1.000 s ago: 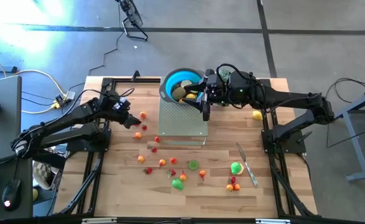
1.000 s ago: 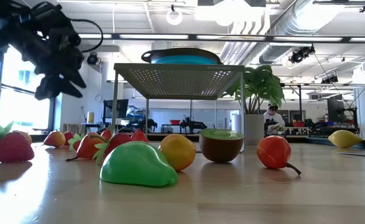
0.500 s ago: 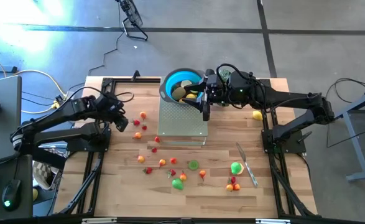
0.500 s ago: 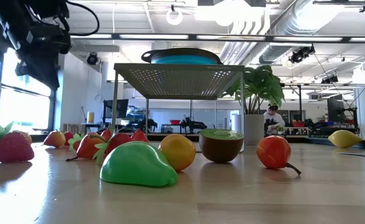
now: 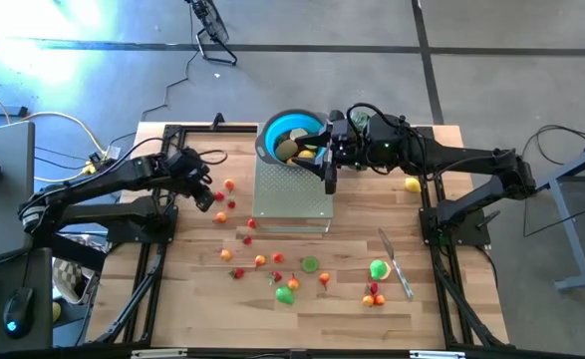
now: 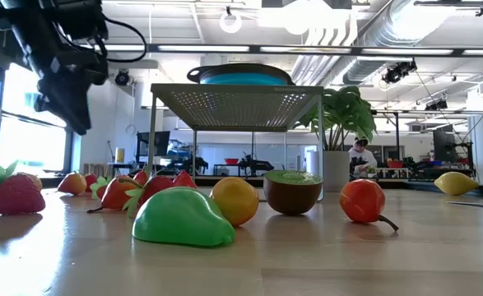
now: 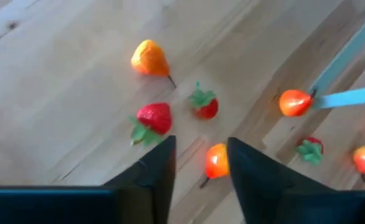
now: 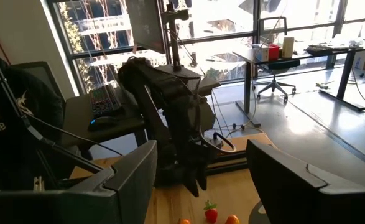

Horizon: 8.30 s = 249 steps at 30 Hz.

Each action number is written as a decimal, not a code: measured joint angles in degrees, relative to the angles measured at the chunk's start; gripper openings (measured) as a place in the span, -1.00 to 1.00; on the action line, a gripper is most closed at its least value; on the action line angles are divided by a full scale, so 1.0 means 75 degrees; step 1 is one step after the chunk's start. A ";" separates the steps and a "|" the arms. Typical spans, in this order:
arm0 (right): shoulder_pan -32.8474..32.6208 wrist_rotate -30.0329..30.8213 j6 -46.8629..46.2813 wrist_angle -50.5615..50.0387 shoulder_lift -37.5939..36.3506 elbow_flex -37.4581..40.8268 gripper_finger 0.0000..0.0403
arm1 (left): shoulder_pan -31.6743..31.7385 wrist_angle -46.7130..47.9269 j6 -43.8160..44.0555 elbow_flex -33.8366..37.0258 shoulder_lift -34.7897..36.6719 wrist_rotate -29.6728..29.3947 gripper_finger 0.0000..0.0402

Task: Pick & Place Fruit
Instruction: Put the red strawberry in the blue bowl on the shelf, then put the orange peach in the blue bowl on the shelf

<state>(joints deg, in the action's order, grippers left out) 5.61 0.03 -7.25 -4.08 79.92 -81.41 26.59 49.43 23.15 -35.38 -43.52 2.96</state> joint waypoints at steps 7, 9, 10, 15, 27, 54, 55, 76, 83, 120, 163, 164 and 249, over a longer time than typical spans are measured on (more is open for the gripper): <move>0.0003 0.0000 0.0000 -0.0003 0.0000 -0.0003 0.19 | 0.0000 -0.0203 -0.0060 0.0000 -0.1195 -0.0324 0.17; 0.0000 0.0000 0.0000 -0.0008 0.0000 -0.0003 0.19 | 0.0000 -0.0267 -0.0178 0.0000 -0.1582 -0.0372 0.21; 0.0000 0.0000 0.0000 -0.0010 0.0000 -0.0003 0.19 | 0.0000 -0.0290 -0.0272 0.0000 -0.1781 -0.0387 0.22; 0.0000 0.0000 -0.0012 -0.0029 0.0000 -0.0003 0.19 | 0.0000 -0.0568 -0.0450 0.0000 -0.2693 -0.0467 0.23; 0.0000 0.0000 -0.0026 -0.0055 0.0000 -0.0003 0.19 | 0.0000 -0.1305 -0.0482 0.0024 -0.3755 -0.0662 0.23; 0.0002 0.0000 -0.0003 -0.0064 0.0000 -0.0003 0.19 | 0.0003 -0.2255 -0.0051 0.0629 -0.3763 -0.0900 -0.13; 0.0002 0.0000 -0.0003 -0.0064 0.0000 -0.0003 0.19 | 0.0003 -0.2282 -0.0051 0.0630 -0.3766 -0.0905 -0.14; 0.0001 0.0000 -0.0001 -0.0066 0.0000 -0.0003 0.19 | 0.0003 -0.3027 -0.0051 0.0629 -0.3772 -0.0729 -0.15; 0.0003 0.0000 0.0000 -0.0064 0.0000 -0.0003 0.19 | 0.0003 -0.2977 -0.0050 0.0629 -0.3772 -0.0731 -0.16; 0.0001 -0.0003 0.0003 -0.0203 0.0000 -0.0003 0.19 | 0.0006 -0.1199 0.0611 -0.0216 0.0810 -0.0463 -0.38; 0.0003 0.1005 0.0335 0.0239 0.0000 -0.0003 0.19 | 0.0003 -0.5361 0.0800 -0.2013 -0.0436 0.0557 -0.39; 0.0003 0.1005 0.0333 0.0235 -0.0022 -0.0003 0.19 | 0.0003 -0.5498 0.0800 -0.2014 -0.0546 0.0557 -0.39; -0.0699 0.0979 0.0306 -0.0845 -0.0390 -0.0003 0.19 | -0.2731 0.0193 0.1252 -0.3035 -0.0101 -0.1243 -1.00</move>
<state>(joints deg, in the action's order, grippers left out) 0.36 7.38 -4.95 -10.41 77.00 -81.43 6.11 50.87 32.54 -58.14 -44.28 -6.36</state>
